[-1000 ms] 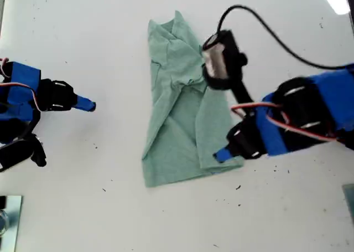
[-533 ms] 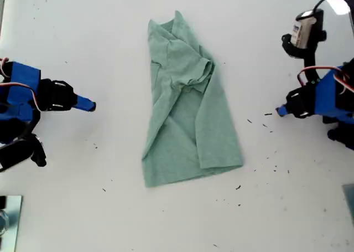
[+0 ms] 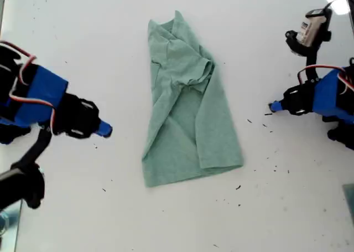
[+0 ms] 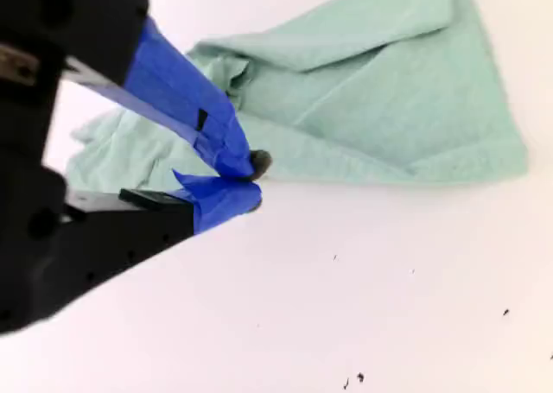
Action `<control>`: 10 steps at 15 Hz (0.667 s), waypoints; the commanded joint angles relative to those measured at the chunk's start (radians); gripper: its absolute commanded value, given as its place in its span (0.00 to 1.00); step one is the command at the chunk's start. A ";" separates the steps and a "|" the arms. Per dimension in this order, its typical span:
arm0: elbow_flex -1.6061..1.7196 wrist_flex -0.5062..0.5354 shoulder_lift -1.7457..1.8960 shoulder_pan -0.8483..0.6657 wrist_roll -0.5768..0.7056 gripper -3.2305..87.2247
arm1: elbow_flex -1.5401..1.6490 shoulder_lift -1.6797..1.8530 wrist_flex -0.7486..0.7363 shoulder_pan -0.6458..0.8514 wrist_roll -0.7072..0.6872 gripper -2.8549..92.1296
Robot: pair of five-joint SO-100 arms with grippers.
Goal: Fold t shirt
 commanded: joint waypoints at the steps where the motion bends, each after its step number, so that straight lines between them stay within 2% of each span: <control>1: -0.517 0.066 -0.279 0.101 0.015 0.10 | 0.005 -0.011 -0.031 0.017 -0.023 0.06; 2: -0.591 0.074 -0.348 0.112 0.021 0.32 | 0.006 -0.011 -0.032 0.018 -0.023 0.06; 8: -0.525 0.075 -0.526 0.091 -0.011 0.37 | 0.011 -0.003 -0.034 0.008 -0.018 0.06; 10: -0.534 0.028 -0.670 0.094 -0.020 0.37 | 0.012 0.002 -0.034 0.002 -0.017 0.06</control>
